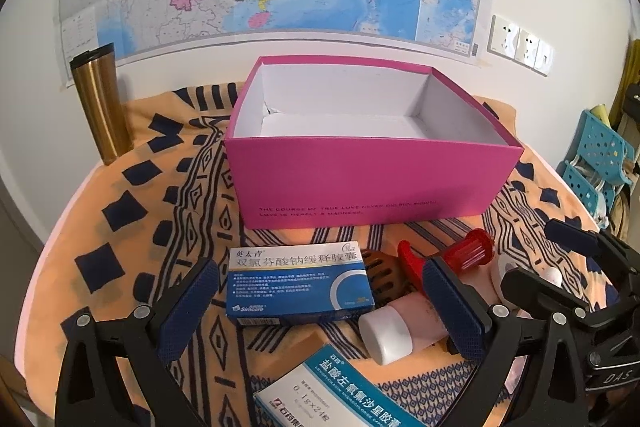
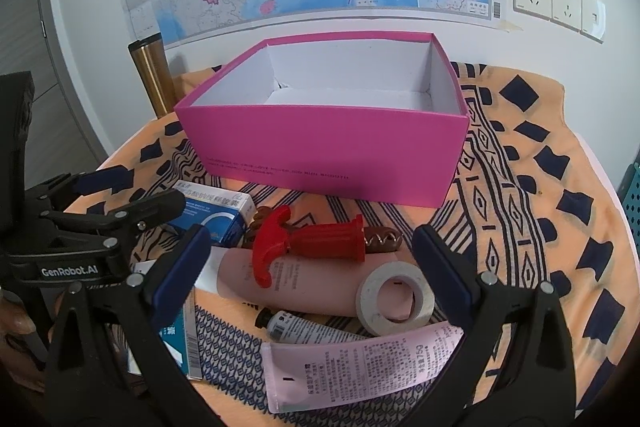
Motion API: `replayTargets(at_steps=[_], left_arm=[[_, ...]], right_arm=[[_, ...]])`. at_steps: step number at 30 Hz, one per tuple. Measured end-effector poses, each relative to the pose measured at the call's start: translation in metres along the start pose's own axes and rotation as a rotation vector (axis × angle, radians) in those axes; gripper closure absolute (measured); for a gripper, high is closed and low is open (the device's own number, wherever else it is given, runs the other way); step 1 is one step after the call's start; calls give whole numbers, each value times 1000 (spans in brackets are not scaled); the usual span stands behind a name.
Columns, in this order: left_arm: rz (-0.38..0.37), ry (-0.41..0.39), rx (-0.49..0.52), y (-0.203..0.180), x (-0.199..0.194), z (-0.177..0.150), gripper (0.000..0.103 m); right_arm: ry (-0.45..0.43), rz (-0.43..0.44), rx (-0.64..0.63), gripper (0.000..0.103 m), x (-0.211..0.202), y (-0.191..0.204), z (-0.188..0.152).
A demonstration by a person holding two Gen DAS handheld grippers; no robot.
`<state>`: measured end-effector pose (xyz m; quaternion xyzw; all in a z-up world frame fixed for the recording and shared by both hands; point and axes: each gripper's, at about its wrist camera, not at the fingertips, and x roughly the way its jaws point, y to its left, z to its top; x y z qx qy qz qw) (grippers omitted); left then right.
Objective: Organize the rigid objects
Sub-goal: 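Move the right tool toward the white-and-teal medicine box, then grasp the white-and-teal medicine box with the right gripper and lift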
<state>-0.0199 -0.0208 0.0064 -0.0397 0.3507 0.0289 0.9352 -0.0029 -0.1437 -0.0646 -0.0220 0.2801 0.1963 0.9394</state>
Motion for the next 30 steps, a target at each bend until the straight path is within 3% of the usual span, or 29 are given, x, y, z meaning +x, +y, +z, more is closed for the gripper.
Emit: replayTargets(at_steps=[18, 26, 30], left_arm=[[-22, 5, 6, 6, -5, -7, 0], [-49, 57, 23, 35, -3, -25, 3], [-103, 93, 55, 40, -2, -39, 15]], right_arm=[[5, 40, 0, 2, -7, 7, -5], [91, 176, -54, 4, -11, 23, -28], [156, 268, -108, 18, -10, 42, -49]])
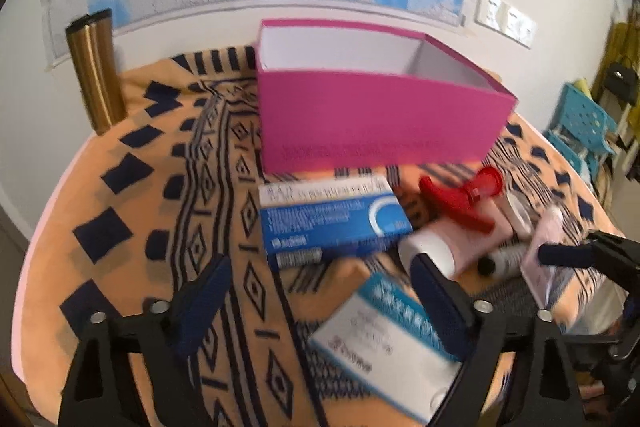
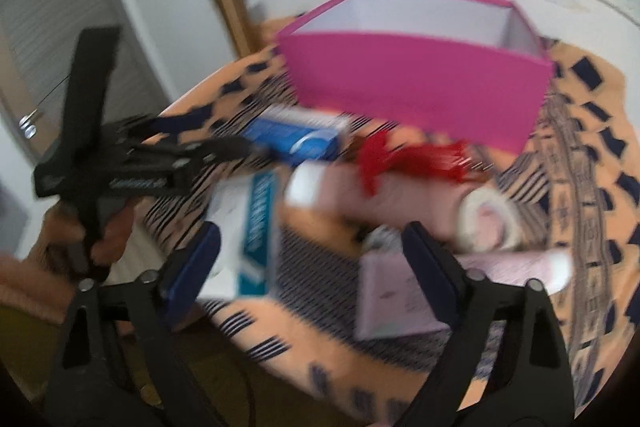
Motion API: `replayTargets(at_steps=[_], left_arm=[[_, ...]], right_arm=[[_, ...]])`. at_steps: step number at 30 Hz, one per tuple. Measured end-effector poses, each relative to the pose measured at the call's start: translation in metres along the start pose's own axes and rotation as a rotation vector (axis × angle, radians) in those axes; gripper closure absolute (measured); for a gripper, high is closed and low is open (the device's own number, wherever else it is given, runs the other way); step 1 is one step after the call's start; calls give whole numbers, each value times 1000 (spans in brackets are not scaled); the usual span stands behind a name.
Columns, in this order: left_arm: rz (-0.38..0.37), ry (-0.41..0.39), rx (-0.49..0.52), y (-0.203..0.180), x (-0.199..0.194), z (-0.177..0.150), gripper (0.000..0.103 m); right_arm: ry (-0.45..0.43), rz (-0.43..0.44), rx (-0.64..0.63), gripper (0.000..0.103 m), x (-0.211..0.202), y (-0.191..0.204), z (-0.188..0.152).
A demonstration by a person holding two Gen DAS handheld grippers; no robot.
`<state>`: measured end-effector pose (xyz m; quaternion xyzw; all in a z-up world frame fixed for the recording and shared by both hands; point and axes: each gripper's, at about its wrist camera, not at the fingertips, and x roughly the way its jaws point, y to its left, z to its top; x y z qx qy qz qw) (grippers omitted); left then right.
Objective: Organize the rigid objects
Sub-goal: 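Grasp the white-and-teal medicine box with the right gripper and lift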
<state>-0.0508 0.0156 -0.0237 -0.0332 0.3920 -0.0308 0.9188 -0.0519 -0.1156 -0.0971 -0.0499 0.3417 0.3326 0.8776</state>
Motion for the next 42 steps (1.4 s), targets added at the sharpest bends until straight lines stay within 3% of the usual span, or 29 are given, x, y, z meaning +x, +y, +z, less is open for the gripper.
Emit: replayTargets(at_steps=[6, 8, 16, 20, 23, 29, 35, 39, 42], left_arm=[[-59, 55, 51, -5, 7, -15, 38], [-76, 61, 57, -5, 8, -18, 42], [-171, 115, 76, -5, 15, -25, 46], [-253, 145, 77, -4, 15, -28, 48], [-251, 147, 83, -6, 13, -32, 48], [-216, 137, 83, -5, 13, -30, 46], [-216, 136, 99, -5, 15, -27, 46], [-229, 140, 106, -7, 16, -26, 47], [-216, 141, 122, -10, 14, -27, 47]], right_arm=[[122, 117, -49, 46, 21, 27, -20], [149, 130, -53, 48, 24, 31, -24], [212, 158, 3, 49, 39, 26, -36], [187, 144, 30, 58, 45, 21, -25], [171, 123, 39, 64, 46, 16, -21], [143, 80, 21, 64, 47, 14, -15], [173, 150, 11, 65, 22, 8, -33], [223, 241, 37, 64, 25, 12, -52], [228, 258, 62, 65, 37, 11, -55]])
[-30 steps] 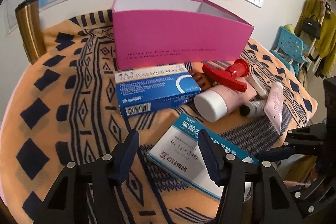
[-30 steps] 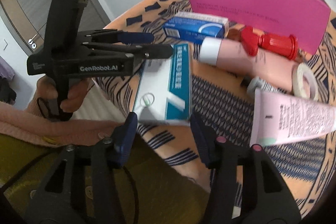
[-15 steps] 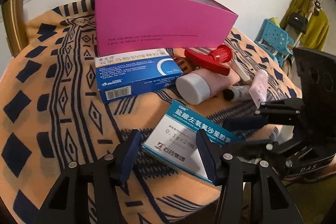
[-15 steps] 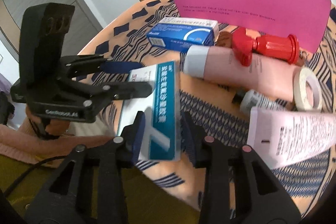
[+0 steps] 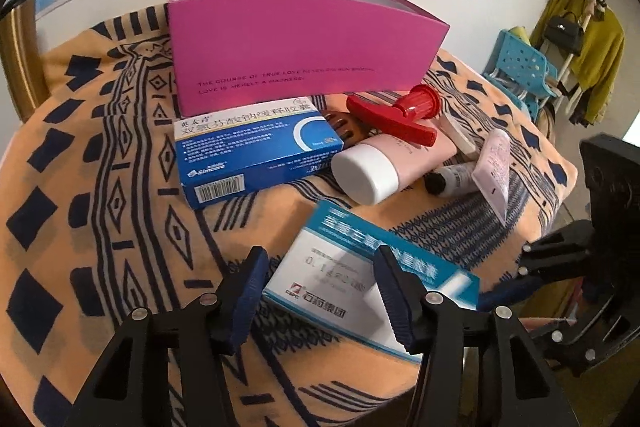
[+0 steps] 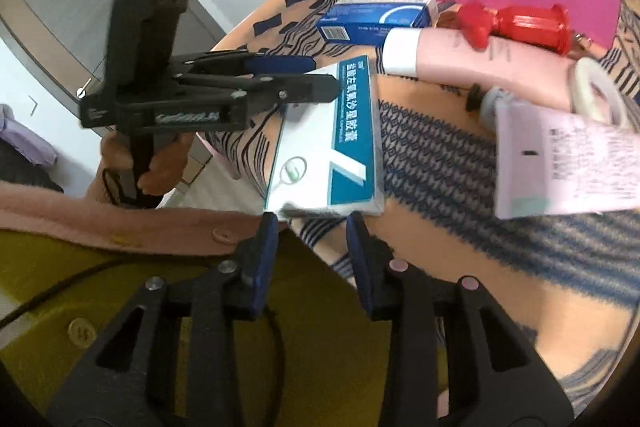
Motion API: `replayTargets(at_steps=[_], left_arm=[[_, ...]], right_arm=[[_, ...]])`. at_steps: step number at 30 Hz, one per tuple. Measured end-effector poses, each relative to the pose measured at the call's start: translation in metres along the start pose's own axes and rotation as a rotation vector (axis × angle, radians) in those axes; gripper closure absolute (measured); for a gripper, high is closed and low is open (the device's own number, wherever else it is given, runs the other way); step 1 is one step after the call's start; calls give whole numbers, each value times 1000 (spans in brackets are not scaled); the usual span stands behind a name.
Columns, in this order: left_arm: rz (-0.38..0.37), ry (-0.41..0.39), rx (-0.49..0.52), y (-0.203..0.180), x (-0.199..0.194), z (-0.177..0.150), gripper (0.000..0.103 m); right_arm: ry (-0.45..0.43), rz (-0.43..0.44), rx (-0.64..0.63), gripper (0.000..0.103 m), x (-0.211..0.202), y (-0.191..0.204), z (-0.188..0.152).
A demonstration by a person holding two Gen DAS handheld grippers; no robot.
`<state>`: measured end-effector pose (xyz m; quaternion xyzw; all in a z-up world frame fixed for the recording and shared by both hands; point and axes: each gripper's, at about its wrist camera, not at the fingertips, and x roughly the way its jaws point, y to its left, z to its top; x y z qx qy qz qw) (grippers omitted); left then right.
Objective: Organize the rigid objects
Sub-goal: 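Grasp the white-and-teal medicine box with the right gripper and lift, then carry the box over the pink box and release it inside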
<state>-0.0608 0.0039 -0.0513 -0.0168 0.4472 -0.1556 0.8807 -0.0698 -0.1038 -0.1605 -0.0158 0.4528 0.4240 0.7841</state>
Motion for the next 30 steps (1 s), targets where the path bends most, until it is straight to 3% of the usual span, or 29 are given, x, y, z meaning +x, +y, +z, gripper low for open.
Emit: replayTargets(at_steps=[10, 21, 30], left_arm=[[-61, 29, -79, 15, -4, -7, 47], [-28, 30, -125, 19, -12, -3, 52], [-45, -12, -178, 23, -34, 14, 52]], right_arm=[[-128, -144, 38, 64, -7, -19, 37], [-131, -119, 62, 63, 3, -18, 45], [-215, -108, -18, 63, -28, 2, 72]])
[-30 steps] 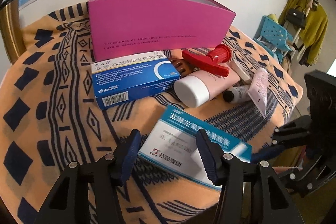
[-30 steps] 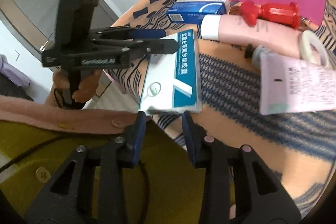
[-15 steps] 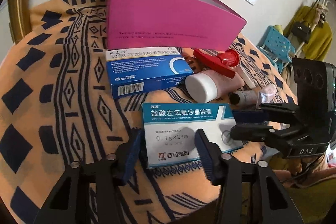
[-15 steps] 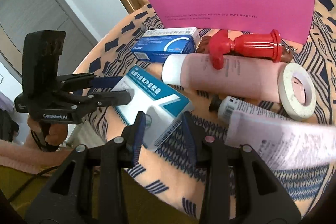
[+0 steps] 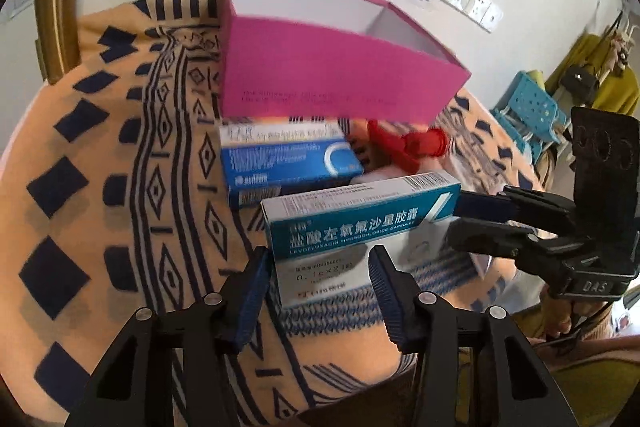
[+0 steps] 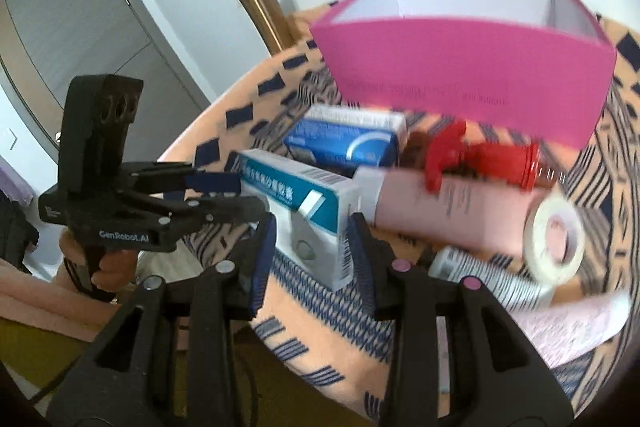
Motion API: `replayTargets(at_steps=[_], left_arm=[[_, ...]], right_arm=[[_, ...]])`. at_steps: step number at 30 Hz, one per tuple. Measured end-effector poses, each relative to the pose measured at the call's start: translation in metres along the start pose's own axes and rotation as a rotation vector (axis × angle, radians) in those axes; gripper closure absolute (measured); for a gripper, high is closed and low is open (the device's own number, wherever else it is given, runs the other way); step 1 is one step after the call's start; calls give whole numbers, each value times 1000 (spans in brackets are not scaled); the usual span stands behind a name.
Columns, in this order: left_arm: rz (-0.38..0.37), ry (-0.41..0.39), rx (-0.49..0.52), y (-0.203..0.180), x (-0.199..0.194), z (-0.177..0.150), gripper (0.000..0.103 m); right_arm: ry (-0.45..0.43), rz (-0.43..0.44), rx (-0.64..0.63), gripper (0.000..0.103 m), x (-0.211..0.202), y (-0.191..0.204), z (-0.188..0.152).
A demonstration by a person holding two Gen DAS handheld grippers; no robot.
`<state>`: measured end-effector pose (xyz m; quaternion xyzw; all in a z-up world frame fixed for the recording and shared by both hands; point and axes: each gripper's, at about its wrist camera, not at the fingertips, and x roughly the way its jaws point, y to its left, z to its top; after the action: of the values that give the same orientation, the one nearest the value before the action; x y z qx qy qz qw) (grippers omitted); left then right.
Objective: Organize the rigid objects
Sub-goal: 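Carry the box over the pink box and release it inside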
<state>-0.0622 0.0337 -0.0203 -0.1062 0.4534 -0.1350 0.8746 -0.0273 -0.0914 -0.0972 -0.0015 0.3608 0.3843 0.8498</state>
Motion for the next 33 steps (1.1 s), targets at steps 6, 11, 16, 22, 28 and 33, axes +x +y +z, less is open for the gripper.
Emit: replayTargets(at_steps=[6, 11, 16, 22, 28, 33], left_arm=[[-1, -74, 35, -7, -17, 31, 52], [13, -135, 81, -15, -28, 66, 52], [42, -183, 121, -22, -33, 100, 52], [71, -203, 112, -15, -27, 140, 51], [121, -169, 88, -4, -1, 169, 51], [154, -99, 62, 10, 32, 180, 51]], right_arm=[[-58, 14, 2, 63, -13, -10, 26], [-106, 9, 1, 63, -23, -18, 53], [-159, 7, -4, 63, -32, -26, 86], [-195, 13, 10, 63, -27, -41, 125], [-181, 8, 48, 63, -9, -69, 154], [-126, 10, 116, 63, 17, -96, 165]])
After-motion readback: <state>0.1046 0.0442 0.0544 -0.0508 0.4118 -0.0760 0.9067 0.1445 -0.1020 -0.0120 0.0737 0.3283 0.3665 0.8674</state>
